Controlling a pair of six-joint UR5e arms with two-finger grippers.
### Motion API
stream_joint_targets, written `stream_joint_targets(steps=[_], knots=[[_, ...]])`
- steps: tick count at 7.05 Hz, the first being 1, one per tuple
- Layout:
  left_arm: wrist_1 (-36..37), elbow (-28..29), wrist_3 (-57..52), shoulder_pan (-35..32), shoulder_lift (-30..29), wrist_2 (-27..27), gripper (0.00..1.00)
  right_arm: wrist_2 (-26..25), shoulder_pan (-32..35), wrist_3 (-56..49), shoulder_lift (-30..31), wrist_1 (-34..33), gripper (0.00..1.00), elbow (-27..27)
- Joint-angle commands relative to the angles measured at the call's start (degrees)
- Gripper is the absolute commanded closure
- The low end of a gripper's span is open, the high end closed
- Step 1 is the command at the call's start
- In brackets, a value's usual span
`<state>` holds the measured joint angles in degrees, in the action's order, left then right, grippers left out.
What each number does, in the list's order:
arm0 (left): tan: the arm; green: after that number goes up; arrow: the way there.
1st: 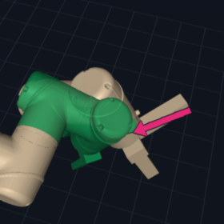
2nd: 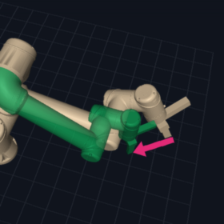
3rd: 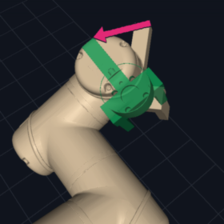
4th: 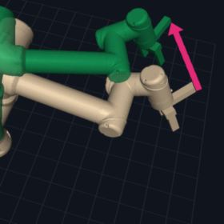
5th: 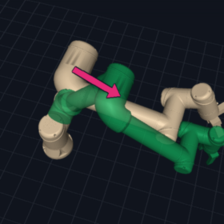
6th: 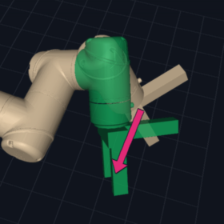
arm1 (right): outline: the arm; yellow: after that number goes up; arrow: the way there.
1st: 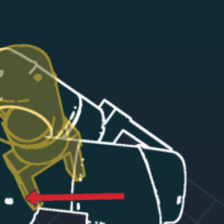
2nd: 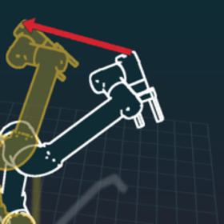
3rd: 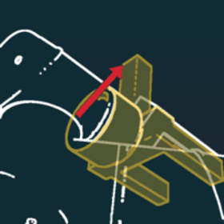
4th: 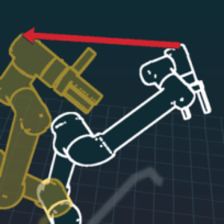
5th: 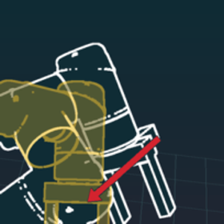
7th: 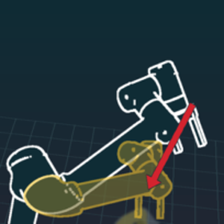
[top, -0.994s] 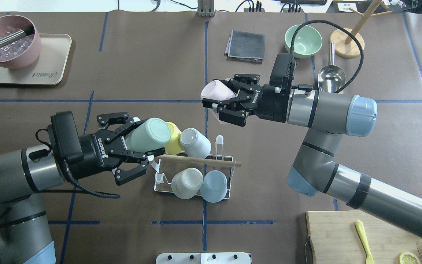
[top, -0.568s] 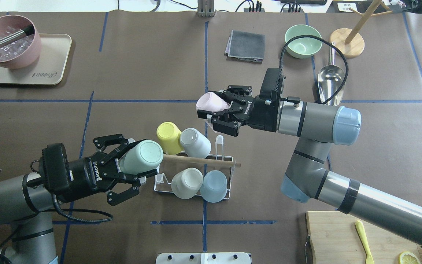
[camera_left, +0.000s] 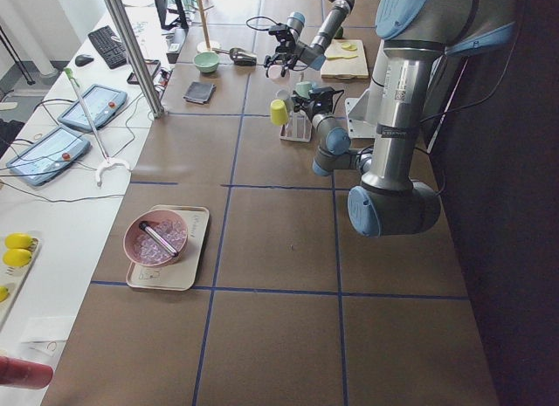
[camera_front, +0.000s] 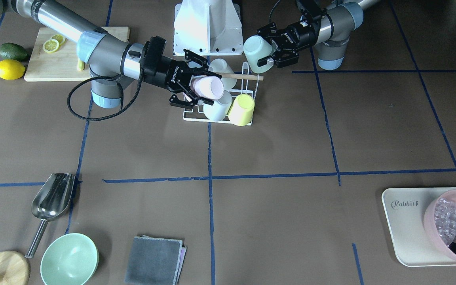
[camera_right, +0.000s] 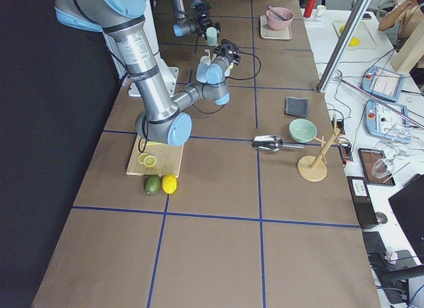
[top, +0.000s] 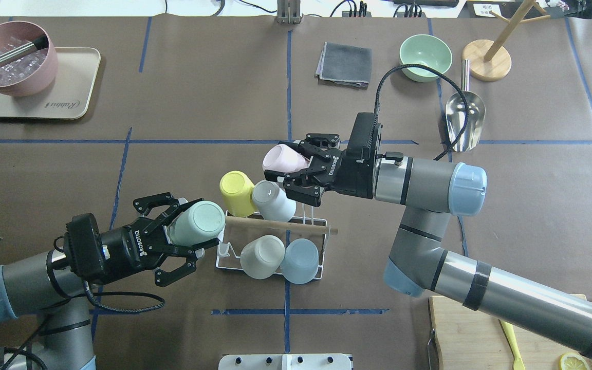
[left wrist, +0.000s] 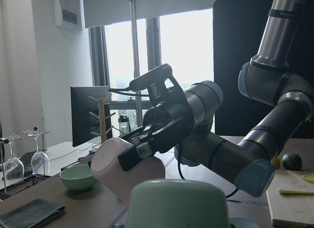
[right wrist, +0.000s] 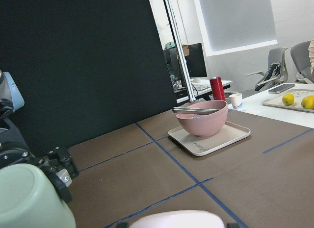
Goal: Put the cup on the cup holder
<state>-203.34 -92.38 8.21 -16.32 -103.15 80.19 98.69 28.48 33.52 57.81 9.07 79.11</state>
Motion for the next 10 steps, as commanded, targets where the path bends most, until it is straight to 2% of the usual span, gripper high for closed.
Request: stream_joint_targets(steps=[1, 3, 9, 10], knots=[[-0.82, 2.99, 0.05, 1.11, -2.93, -0.12, 0.93, -0.25, -1.4, -1.18, 0.54, 0.24, 1.0, -0.27], [-0.92, 3.0, 0.14, 1.03, -2.94, -0.21, 0.93, -0.86, -2.2, -1.36, 0.72, 3.75, 1.0, -2.64], [-2.59, 4.75, 0.23, 1.64, -2.85, -0.3, 0.92, -0.69, -2.02, -1.36, 2.39, 5.52, 1.0, -2.3], [-2.85, 5.37, 0.23, 2.08, -2.85, -0.91, 0.92, -0.78, -1.85, -2.05, 2.31, 5.61, 0.76, -2.3]])
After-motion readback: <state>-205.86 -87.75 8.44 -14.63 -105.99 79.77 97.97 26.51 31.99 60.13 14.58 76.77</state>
